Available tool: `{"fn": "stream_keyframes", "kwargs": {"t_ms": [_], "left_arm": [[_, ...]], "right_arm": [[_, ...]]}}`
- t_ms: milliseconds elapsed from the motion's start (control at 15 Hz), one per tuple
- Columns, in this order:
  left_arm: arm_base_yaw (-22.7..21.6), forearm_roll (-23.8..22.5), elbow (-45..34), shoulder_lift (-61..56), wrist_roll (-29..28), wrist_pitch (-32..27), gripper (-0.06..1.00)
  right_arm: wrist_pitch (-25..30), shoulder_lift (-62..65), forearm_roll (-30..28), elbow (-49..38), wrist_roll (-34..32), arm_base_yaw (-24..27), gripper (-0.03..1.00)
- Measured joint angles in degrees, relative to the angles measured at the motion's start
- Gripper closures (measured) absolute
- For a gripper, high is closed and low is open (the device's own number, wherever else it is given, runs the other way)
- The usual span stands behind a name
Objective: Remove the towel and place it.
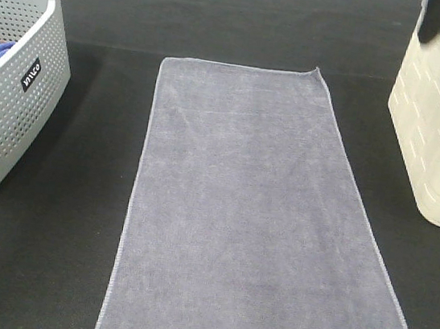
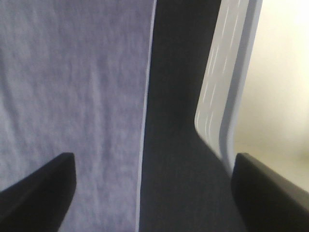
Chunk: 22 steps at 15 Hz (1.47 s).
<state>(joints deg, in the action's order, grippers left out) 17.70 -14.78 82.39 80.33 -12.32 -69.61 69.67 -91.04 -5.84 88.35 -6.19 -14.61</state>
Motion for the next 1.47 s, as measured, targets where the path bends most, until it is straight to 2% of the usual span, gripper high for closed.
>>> {"fn": "stream_keyframes", "kwargs": {"t_ms": [333,400,467,733,1067,1267,1467], "left_arm": [[0.0,1.5,-24.0,-21.4,-1.0,-0.3,0.21],[0.0,1.8,-25.4,-23.7,-1.0,-0.3,0.21],[0.0,2.7,-30.4,-30.2,-1.0,-0.3,0.21],[0.0,4.9,-39.7,-48.0,-0.3,-0.5,0.21],[0.0,11.9,-47.6,-63.9,11.6,-0.5,0.21],[0.0,17.1,-50.1,-67.0,17.7,-0.2,0.21],[0.0,18.5,-50.8,-67.1,21.1,4.0,0.21]], "right_arm": [[0.1,10.3,1.3,-21.7,0.0,0.0,0.15],[0.1,12.1,1.4,-25.4,0.0,0.0,0.15],[0.2,15.1,1.9,-30.2,0.0,0.0,0.15],[0.2,23.8,3.3,-40.3,0.0,0.0,0.15],[-0.6,41.0,3.3,-50.2,0.0,0.0,0.15],[-3.0,52.1,3.3,-52.9,2.3,0.0,0.15],[-6.2,63.3,3.6,-56.4,6.2,0.0,0.15]]}}
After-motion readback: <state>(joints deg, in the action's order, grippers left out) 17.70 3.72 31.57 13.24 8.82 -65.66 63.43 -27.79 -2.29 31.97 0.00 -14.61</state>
